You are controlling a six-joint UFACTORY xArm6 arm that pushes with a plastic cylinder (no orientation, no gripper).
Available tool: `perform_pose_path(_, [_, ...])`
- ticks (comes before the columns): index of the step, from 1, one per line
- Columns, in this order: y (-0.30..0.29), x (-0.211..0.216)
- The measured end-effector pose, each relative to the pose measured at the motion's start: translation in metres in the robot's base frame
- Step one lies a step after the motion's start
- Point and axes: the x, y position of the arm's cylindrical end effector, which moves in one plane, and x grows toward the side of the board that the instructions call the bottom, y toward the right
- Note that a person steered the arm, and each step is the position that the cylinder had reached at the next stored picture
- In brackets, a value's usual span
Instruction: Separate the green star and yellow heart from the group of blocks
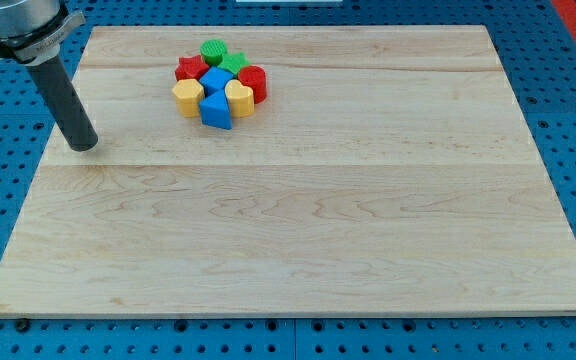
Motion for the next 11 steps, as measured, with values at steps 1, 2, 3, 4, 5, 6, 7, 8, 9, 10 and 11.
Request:
perform_pose_path(1, [-0.012,-0.003])
perform_pose_path(2, [-0.045,-0.019])
perform_pose_path(3, [-0.027,-0.090])
perform_pose_path(4, [0.044,-0.166])
perform_pose_path(5, [0.098,-0.187])
perform_pose_path(6, [0.162,-0.200])
perform_pose_path(7, [0.160,-0.134])
perform_pose_path(8, [0.163,-0.104])
perform_pose_path(9, [0.171,-0.084])
perform_pose_path(10, [0.194,-0.062])
perform_pose_path(11, [0.205,-0.042])
